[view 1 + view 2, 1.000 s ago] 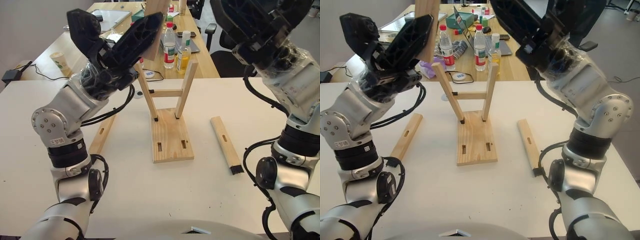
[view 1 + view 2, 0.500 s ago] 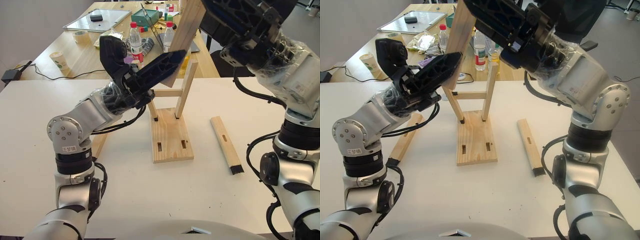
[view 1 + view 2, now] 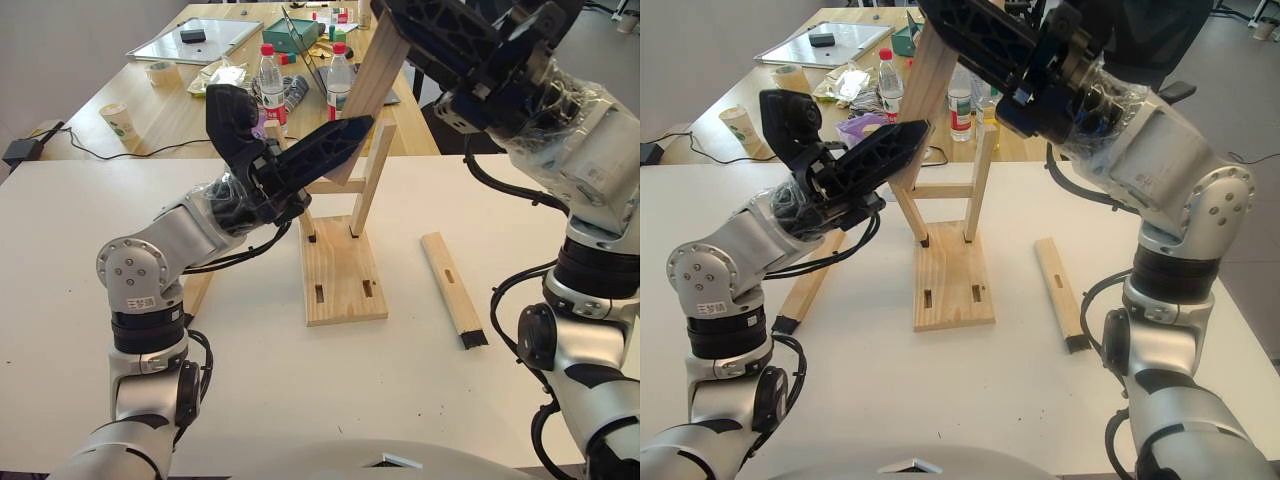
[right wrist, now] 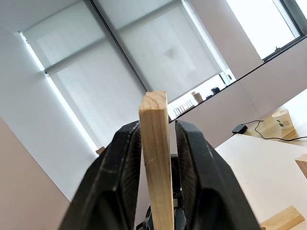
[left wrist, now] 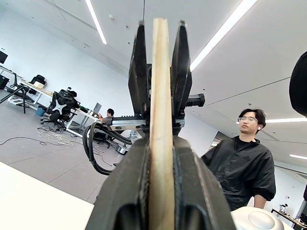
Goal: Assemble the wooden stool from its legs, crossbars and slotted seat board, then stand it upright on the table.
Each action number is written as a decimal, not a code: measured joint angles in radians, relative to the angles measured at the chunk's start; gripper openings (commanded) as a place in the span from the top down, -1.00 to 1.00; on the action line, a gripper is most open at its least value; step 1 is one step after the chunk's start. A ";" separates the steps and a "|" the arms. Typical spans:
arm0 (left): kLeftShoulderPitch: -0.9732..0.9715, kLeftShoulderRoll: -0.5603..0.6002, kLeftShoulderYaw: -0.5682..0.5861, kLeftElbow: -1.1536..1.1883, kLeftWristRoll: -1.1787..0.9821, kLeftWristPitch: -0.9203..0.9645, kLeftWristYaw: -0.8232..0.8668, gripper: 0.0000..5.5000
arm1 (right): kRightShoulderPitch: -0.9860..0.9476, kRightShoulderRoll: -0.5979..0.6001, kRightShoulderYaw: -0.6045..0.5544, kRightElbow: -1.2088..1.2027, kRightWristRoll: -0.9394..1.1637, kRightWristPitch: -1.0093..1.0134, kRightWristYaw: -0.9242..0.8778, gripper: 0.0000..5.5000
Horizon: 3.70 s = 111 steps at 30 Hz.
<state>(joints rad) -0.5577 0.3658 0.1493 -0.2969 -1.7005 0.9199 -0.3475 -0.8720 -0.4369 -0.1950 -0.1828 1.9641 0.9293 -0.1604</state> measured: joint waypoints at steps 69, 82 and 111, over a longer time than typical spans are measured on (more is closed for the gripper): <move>0.058 0.067 0.070 0.217 0.286 0.038 -0.113 0.25 | 0.922 0.117 0.047 0.254 -1.584 -1.042 0.484 0.85; 0.014 0.068 0.072 0.254 0.290 0.071 -0.120 0.25 | 0.962 0.149 0.065 0.376 -1.616 -1.309 0.530 0.85; 0.099 0.023 0.133 0.124 0.291 0.034 -0.064 0.25 | 1.022 -0.202 0.060 -0.128 -1.564 -0.205 0.619 -0.28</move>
<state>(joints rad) -0.4584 0.3883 0.2823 -0.1727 -1.4099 0.9534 -0.4118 0.1497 -0.6387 -0.1351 -0.3106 0.4003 0.7244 0.4586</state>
